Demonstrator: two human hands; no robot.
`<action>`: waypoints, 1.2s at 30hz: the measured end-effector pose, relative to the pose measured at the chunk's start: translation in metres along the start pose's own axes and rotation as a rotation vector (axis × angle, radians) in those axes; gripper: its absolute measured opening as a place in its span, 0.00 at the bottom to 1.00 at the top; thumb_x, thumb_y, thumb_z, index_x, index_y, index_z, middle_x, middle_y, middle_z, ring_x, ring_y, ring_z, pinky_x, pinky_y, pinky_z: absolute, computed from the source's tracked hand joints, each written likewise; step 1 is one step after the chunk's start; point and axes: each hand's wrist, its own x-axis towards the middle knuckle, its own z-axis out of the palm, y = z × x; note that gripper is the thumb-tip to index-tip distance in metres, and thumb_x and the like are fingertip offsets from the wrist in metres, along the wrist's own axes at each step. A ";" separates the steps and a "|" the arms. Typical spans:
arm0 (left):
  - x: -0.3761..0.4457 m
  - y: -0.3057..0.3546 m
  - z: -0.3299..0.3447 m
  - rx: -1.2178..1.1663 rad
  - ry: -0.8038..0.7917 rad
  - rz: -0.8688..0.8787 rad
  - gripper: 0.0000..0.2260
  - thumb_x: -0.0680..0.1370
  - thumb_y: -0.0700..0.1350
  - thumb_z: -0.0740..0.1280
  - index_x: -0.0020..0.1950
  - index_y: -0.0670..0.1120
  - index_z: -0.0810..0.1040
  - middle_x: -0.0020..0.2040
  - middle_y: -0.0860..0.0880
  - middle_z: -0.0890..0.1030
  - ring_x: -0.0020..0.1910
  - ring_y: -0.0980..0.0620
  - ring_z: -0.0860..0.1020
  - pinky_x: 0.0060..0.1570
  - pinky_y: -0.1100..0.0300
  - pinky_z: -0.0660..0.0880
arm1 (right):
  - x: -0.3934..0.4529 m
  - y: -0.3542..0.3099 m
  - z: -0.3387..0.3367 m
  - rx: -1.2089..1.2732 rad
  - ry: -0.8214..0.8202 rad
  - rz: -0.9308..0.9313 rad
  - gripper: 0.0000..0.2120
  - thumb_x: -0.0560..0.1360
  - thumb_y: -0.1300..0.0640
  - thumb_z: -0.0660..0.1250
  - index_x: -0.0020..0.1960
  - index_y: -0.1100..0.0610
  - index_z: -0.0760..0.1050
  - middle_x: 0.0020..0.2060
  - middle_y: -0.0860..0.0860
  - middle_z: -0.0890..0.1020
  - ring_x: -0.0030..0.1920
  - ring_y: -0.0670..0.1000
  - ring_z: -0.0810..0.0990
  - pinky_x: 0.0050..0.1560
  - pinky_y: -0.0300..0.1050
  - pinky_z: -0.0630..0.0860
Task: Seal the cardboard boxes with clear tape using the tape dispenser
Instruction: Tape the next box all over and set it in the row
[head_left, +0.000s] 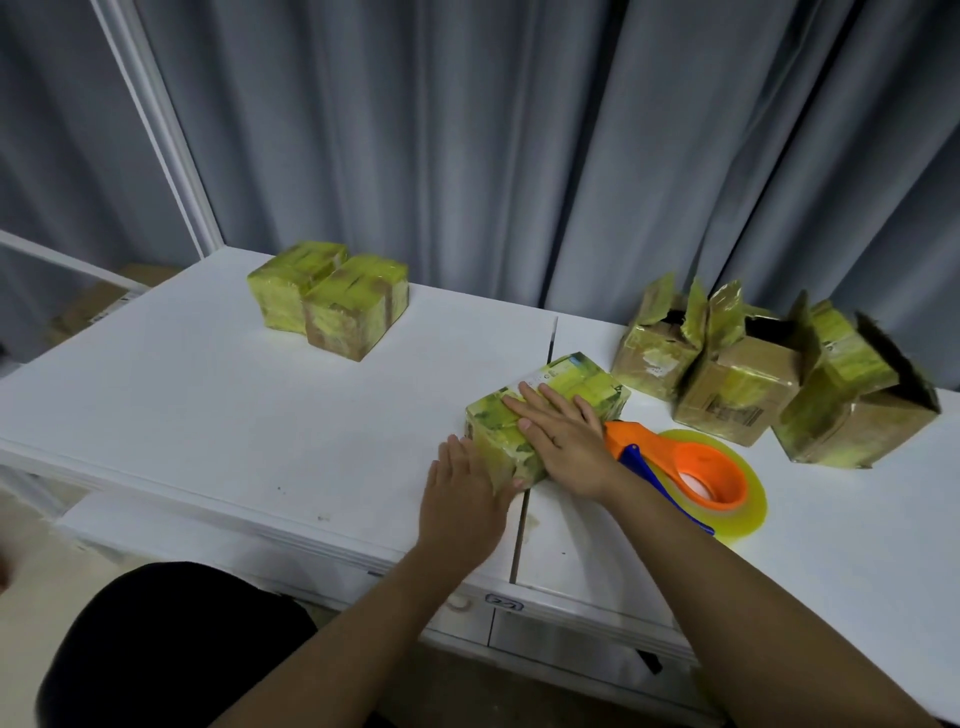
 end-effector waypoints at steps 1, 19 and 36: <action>0.001 -0.004 -0.005 -0.075 -0.027 -0.010 0.59 0.63 0.77 0.30 0.74 0.30 0.48 0.75 0.31 0.53 0.76 0.38 0.53 0.74 0.53 0.51 | 0.000 -0.001 0.000 0.017 0.006 -0.003 0.19 0.84 0.48 0.47 0.74 0.40 0.59 0.76 0.39 0.54 0.76 0.41 0.46 0.70 0.39 0.32; 0.118 -0.091 -0.072 0.133 0.278 -0.155 0.47 0.62 0.76 0.59 0.61 0.36 0.75 0.60 0.36 0.76 0.58 0.38 0.74 0.56 0.46 0.70 | 0.077 -0.048 0.031 0.327 0.122 0.058 0.19 0.81 0.50 0.58 0.72 0.46 0.66 0.74 0.49 0.59 0.74 0.50 0.55 0.69 0.37 0.51; 0.171 -0.088 -0.045 0.359 0.158 -0.247 0.34 0.78 0.57 0.58 0.73 0.32 0.60 0.71 0.31 0.65 0.71 0.34 0.63 0.71 0.41 0.57 | 0.105 -0.006 -0.011 0.253 0.286 0.116 0.15 0.80 0.56 0.61 0.66 0.51 0.75 0.69 0.50 0.68 0.71 0.51 0.62 0.65 0.34 0.55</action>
